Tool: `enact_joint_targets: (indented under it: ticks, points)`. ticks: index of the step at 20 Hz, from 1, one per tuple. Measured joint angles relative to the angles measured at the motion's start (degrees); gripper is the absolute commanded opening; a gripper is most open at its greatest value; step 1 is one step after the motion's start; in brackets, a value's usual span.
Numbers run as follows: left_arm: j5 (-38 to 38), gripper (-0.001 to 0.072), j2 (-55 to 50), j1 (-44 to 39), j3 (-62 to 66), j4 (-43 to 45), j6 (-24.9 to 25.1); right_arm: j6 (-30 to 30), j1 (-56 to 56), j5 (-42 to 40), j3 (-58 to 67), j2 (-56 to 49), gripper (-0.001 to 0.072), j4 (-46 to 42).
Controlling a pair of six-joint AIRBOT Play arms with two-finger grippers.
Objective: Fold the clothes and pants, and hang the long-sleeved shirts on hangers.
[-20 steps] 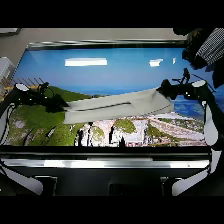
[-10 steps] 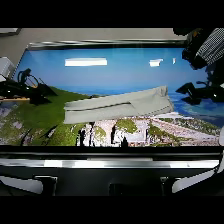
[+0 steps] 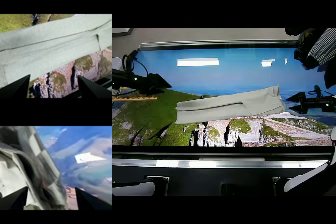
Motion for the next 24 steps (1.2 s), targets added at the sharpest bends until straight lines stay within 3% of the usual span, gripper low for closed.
enact_joint_targets:
  ticks: [7, 9, 10, 13, 15, 16, 17, 18, 21, 24]
  points:
    - [3.2, 0.0703, 0.9, -5.7, 0.0, 0.0, 0.3, 0.7, 7.8, -3.4, 1.9, -0.9, 0.0710, 0.2]
    - [3.5, 0.0703, 0.9, -6.4, 0.0, 0.0, 0.5, 1.1, 9.6, -3.4, 2.2, -1.0, 0.0661, -0.2]
    - [3.6, 0.0703, 0.9, -6.6, 0.0, -0.1, 0.6, 1.1, 10.3, -3.4, 2.3, -1.0, 0.0550, -0.8]
    - [3.8, 0.0702, 1.0, -7.0, 0.0, -1.7, 1.2, 1.9, 11.7, -4.3, 2.4, -1.2, 0.0062, -3.6]
    - [3.9, 0.0693, 1.0, -7.2, 0.0, -3.3, 1.7, 2.6, 12.2, -5.1, 2.4, -1.2, 0.0050, -4.1]
    - [4.0, 0.0548, 1.0, -7.4, 0.0, -4.0, 1.8, 2.6, 12.3, -5.4, 2.4, -1.0, 0.0050, -4.1]
    - [4.5, 0.0329, 1.0, -7.8, 0.0, -4.5, 2.1, 2.6, 12.4, -5.5, 2.4, -0.5, 0.0050, -4.3]
    - [5.5, 0.0205, 1.0, -8.4, 0.0, -4.8, 2.6, 2.6, 12.5, -5.5, 2.4, 0.5, 0.0050, -4.3]
    - [12.1, 0.0027, -0.1, -12.7, 0.0, -5.5, 3.2, 2.9, 13.2, -3.4, 2.5, 5.3, 0.0050, -4.1]
    - [20.6, 0.0024, -3.8, -19.7, 0.0, -5.8, 3.6, 6.2, 15.7, -1.0, 2.5, 11.8, 0.0049, -8.0]
